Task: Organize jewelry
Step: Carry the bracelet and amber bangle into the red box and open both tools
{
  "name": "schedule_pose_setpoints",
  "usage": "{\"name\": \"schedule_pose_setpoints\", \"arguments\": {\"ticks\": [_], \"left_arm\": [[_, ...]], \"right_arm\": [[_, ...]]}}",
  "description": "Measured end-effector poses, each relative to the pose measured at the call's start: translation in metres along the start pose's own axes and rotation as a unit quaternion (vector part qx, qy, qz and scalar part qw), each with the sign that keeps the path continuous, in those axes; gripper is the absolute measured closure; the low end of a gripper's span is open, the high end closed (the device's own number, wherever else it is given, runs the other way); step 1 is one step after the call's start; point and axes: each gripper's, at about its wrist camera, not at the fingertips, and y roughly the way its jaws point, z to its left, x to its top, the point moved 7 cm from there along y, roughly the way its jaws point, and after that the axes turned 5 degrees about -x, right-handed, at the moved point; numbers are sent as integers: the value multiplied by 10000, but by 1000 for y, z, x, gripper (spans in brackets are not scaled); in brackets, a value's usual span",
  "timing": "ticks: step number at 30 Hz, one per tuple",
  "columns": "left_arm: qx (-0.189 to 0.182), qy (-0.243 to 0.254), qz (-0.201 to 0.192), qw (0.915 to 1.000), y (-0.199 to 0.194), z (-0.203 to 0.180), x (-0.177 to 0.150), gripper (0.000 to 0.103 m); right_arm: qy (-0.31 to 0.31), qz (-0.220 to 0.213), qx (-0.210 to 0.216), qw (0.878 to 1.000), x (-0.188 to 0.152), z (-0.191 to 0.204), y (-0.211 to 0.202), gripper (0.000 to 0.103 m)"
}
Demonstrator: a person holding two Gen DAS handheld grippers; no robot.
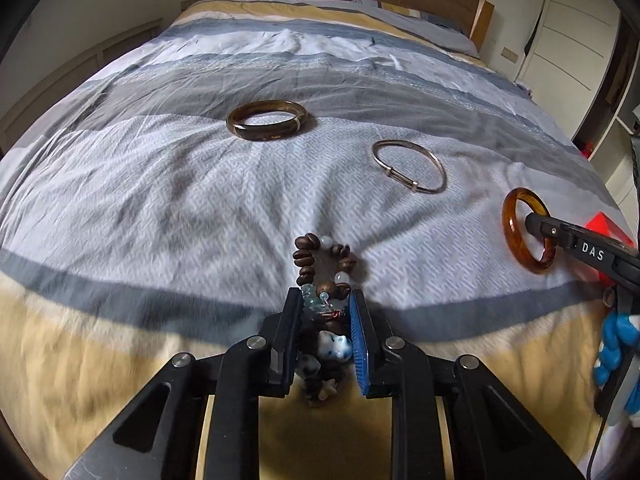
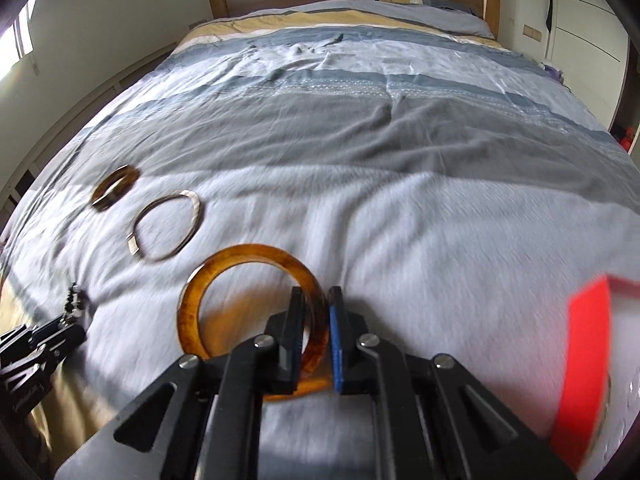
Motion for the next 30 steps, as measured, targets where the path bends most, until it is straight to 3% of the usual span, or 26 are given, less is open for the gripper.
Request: {"name": "schedule_pose_setpoints", "arguments": {"ticks": [7,20,30], "left_arm": [[-52,-53,-177,9998,-50,-12,-22,80],[-105,193,-873,9959,-155,-41,-36,80],[-329,679,-1196,9900,-198,-103,-39,80]], "right_arm": [[-1,-358,4,9994,-14,-2,-71,94],[182,-1218,-90,9923,-28,-23,-207,93],[548,-1676,-320,9838,-56,-75,-282,94]]}}
